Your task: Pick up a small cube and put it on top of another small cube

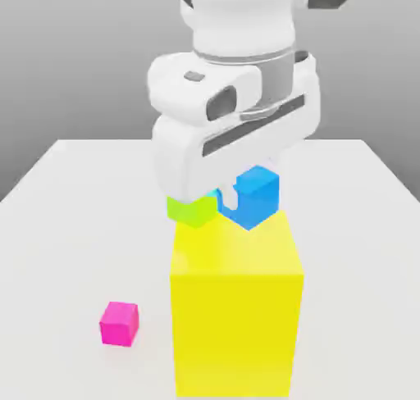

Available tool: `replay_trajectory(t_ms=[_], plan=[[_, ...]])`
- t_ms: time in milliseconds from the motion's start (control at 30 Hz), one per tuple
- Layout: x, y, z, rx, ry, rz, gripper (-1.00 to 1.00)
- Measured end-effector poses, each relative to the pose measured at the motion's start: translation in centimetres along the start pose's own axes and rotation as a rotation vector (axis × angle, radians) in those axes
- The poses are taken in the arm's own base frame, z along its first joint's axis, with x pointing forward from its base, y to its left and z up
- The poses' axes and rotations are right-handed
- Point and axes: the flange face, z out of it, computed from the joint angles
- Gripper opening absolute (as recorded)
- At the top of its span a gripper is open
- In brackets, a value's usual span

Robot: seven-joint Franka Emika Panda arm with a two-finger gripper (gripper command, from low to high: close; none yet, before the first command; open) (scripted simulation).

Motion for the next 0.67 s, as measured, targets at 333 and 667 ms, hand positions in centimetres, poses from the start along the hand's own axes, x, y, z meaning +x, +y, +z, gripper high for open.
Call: replay_trajectory(t_ms=[333, 667], plan=[[-9.7, 4.1, -1.2, -0.053, 0.113, 0.083, -1.0], [-9.9, 4.6, 4.8, -0.071, 0.135, 0.086, 1.0]])
